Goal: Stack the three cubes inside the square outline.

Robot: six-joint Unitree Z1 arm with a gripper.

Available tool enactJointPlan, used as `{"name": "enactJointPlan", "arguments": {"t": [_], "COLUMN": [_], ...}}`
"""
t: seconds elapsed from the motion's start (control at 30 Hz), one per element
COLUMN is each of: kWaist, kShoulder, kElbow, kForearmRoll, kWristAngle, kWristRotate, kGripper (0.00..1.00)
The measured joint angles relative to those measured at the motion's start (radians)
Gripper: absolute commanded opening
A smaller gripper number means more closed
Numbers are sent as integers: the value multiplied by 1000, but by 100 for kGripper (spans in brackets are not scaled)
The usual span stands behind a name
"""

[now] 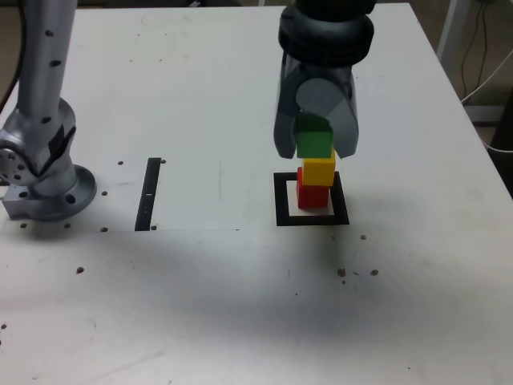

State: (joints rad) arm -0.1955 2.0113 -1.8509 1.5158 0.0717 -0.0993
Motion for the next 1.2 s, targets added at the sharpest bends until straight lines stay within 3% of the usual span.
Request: {"name": "enactJointPlan", "arguments": {"t": [1.2], "kWaist": [86], "kShoulder": [94], "kElbow": [-37], "kForearmRoll": [-16], "kWristAngle": [-17], "kWristRotate": [41], "kGripper": [39]}}
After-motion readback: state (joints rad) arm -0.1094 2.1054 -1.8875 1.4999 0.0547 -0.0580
